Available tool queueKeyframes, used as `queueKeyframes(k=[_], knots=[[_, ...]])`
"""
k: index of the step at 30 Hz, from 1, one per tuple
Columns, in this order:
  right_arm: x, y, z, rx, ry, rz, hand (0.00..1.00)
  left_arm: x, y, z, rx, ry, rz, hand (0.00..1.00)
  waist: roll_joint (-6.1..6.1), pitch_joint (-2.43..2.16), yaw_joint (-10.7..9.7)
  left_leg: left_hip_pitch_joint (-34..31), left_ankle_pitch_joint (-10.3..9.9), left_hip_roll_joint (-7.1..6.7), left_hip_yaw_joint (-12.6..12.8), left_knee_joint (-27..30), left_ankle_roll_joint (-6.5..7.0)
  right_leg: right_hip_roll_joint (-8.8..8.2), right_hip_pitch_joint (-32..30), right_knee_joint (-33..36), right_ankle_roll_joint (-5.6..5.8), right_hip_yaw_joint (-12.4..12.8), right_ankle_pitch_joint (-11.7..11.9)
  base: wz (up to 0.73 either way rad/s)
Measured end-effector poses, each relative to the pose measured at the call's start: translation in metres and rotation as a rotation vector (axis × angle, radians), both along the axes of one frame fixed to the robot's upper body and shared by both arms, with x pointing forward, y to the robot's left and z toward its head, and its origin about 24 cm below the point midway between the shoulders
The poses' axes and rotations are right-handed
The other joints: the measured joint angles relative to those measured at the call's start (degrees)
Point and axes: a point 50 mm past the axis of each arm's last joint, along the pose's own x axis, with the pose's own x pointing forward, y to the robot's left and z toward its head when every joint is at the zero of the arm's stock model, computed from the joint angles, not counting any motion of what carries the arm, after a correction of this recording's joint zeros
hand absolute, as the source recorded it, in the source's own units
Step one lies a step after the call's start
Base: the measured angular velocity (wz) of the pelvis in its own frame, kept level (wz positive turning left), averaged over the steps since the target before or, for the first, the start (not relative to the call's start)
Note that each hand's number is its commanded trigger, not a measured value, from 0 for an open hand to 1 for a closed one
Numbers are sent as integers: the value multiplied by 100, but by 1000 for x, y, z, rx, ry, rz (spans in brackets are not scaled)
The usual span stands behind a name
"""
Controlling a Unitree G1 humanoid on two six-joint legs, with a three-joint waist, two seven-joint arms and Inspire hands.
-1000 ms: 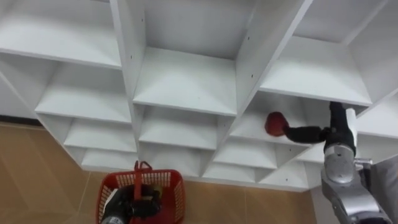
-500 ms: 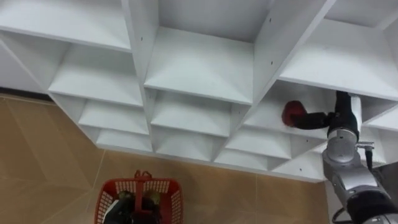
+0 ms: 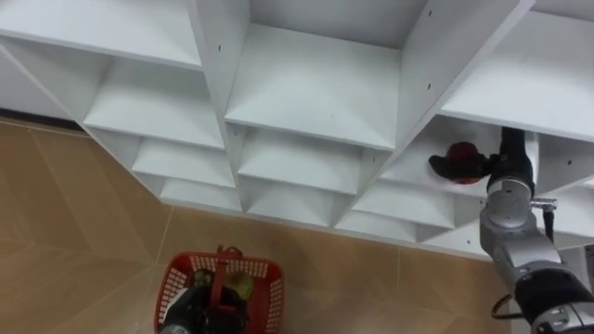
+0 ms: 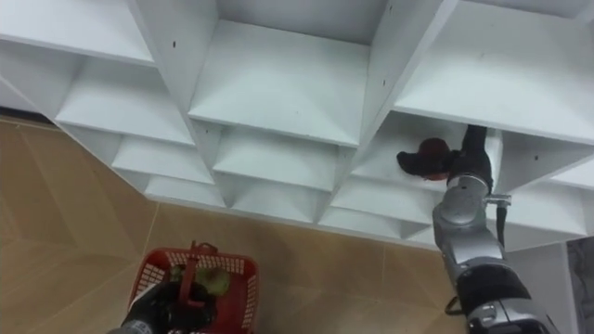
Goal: Collect fruits from the closet
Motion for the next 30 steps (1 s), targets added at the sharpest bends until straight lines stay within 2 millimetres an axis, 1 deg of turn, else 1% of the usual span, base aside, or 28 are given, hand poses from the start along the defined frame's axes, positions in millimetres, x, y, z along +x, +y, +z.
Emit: queueKeyframes(k=[5,9,11,23,30], knots=[[-1,-1,-2,1,7,-12,0,4,-3,1,-3,-9,-9,100,76,46,2,-8,0,-1,3,21,0,-7,-12,32,0,7,0,0],[-3,-3,-5,0,21,-21,0,7,-7,2,-15,-17,-11,100,138,34,13,-98,3,5,11,72,5,-15,-123,121,0,12,0,0],[-3,-3,-6,0,26,-23,0,8,-9,2,-18,-18,-16,100,147,32,16,-112,13,5,34,73,10,-25,-164,169,0,19,0,-5],[-4,-3,-6,-1,29,-25,0,8,-12,2,-20,-17,-27,100,153,28,8,-113,49,1,121,99,42,-77,-252,343,-1,25,-1,-2],[-7,-5,-12,0,56,-35,0,9,-12,2,-23,-16,-22,100,169,12,12,-101,64,1,152,104,45,-89,-253,365,-1,17,-1,0]])
